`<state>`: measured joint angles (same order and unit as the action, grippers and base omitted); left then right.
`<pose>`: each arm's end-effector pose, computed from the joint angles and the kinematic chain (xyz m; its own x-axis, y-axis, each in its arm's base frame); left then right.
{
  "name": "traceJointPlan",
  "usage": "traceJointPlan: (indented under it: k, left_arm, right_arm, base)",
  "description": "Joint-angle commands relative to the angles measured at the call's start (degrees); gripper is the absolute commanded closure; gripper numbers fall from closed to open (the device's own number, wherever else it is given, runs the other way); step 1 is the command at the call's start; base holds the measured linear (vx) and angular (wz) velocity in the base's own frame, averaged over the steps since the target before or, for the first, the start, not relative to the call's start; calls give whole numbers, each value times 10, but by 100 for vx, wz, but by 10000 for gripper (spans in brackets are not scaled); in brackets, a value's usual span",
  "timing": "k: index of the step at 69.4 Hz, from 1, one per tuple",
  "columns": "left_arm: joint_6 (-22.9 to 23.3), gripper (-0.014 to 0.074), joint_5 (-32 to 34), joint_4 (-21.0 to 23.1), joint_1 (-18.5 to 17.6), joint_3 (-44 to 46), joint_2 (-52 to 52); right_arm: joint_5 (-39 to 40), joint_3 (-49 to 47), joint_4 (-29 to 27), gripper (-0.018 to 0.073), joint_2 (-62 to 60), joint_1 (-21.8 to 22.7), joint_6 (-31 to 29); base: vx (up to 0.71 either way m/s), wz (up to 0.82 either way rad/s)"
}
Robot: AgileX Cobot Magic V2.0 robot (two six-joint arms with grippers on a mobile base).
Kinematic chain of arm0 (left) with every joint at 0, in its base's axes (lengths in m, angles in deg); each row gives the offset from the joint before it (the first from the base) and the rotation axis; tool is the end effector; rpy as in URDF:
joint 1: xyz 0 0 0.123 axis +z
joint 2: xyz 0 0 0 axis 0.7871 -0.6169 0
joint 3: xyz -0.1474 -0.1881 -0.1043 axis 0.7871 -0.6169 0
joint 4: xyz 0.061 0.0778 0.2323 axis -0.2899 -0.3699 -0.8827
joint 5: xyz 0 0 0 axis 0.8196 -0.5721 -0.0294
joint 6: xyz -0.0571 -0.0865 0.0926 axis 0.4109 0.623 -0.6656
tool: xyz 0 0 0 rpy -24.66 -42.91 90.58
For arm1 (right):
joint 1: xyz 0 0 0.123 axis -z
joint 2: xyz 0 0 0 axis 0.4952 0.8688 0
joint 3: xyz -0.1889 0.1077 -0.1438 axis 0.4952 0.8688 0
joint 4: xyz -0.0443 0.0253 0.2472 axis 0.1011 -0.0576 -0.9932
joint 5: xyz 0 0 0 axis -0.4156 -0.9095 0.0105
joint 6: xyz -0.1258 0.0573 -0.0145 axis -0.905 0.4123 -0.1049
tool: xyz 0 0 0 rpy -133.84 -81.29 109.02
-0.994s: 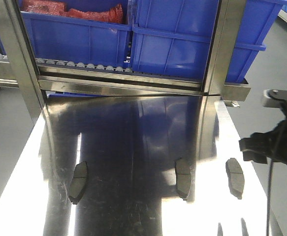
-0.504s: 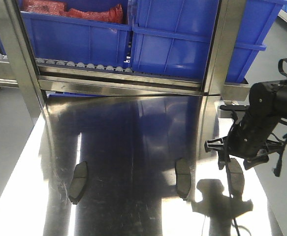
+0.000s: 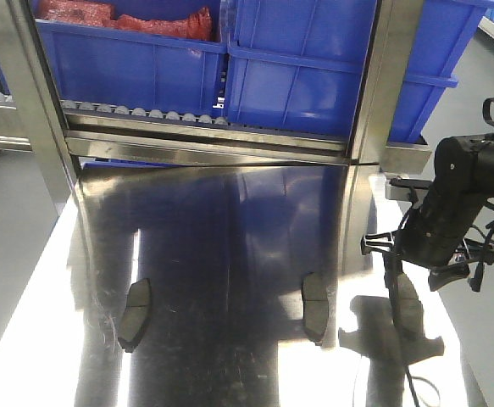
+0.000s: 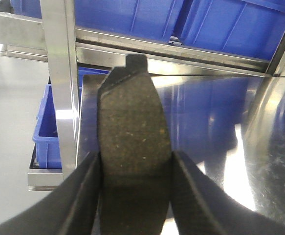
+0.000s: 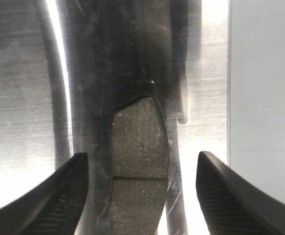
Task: Move and align brake pads A on conveyor
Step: 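Lower the right gripper and grasp the outermost brake pad on its side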
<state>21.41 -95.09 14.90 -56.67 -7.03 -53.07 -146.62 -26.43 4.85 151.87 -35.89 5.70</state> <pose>0.1553 -0.0218 0.2416 -0.2983 -0.0746 -0.9515 0.1142 0.9870 -0.1132 0.3623 0.0401 0.1119 -0.9933 0.0936 -0.0672 0.0926 0.9955 0.0183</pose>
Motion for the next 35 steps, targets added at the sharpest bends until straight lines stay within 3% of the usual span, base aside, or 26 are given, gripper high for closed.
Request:
traceJointPlan:
  k: [1, 23, 35]
  left_arm:
    - [-1, 604, 58, 8, -4, 18, -2]
    - [-1, 603, 58, 8, -4, 18, -2]
    - [-1, 603, 58, 8, -4, 18, -2]
  right_arm:
    - [-1, -17, -5, 96, -22, 2, -8]
    - [-3, -17, -13, 100, 3, 2, -7]
    - [-6, -17, -11, 171, 3, 2, -7]
  base:
    - [0, 0]
    - [0, 0]
    - [0, 0]
